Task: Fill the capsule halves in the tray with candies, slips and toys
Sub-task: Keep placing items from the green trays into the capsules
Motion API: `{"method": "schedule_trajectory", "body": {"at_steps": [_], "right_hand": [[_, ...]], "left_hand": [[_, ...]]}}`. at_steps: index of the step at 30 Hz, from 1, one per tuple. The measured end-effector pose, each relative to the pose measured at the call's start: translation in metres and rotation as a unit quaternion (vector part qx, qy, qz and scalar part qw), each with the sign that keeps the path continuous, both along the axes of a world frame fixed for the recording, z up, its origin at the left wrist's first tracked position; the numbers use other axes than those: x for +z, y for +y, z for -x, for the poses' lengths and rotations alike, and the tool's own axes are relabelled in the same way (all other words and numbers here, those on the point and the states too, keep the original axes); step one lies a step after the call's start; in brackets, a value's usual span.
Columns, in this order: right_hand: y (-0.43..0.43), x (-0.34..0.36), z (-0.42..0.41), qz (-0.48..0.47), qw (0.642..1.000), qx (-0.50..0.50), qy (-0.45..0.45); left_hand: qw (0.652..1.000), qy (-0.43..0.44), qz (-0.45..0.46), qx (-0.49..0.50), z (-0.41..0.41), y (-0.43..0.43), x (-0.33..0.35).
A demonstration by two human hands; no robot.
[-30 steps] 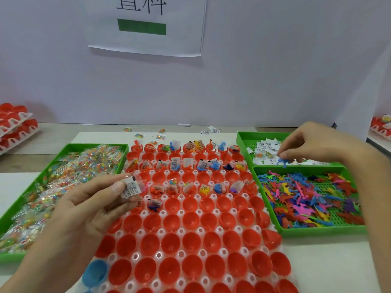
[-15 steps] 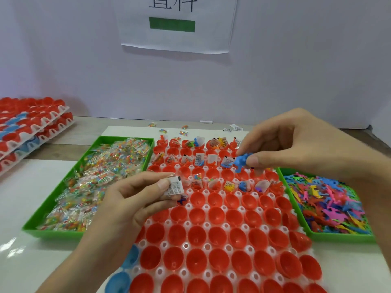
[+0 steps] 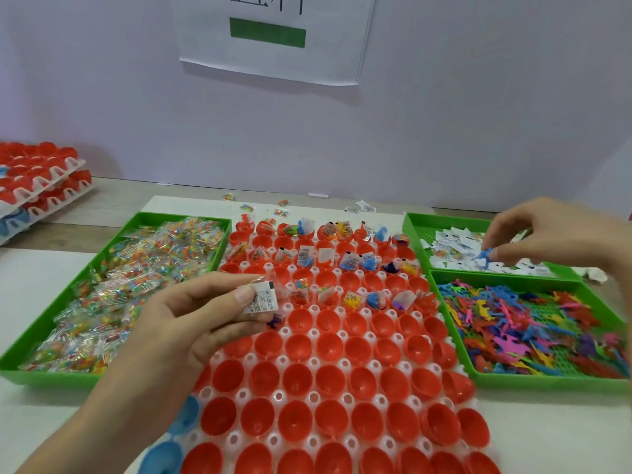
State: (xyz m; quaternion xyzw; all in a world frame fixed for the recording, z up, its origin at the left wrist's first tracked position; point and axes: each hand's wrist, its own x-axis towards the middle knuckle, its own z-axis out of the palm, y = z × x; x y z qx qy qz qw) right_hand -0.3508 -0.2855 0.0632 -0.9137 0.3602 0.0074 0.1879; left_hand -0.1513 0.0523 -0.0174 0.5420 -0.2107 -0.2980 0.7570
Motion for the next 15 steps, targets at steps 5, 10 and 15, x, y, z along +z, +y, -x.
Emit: {"method": "schedule_trajectory", "body": {"at_steps": [5, 10, 15], "right_hand": [[-0.0063, -0.0049, -0.0022, -0.006, 1.000, -0.029, -0.002], [-0.0069, -0.0063, -0.0025, -0.064, 0.996, -0.047, -0.048], [-0.0089, -0.0046, 0.0014, -0.059, 0.996, -0.049, -0.047]], "left_hand": [[1.000, -0.015, -0.006, 0.018, -0.0023, -0.0016, -0.0021], [0.999, -0.014, -0.007, 0.029, -0.0063, -0.0014, -0.0035], [0.999, -0.015, -0.010, 0.037, -0.0074, -0.0018, -0.0056]]}}
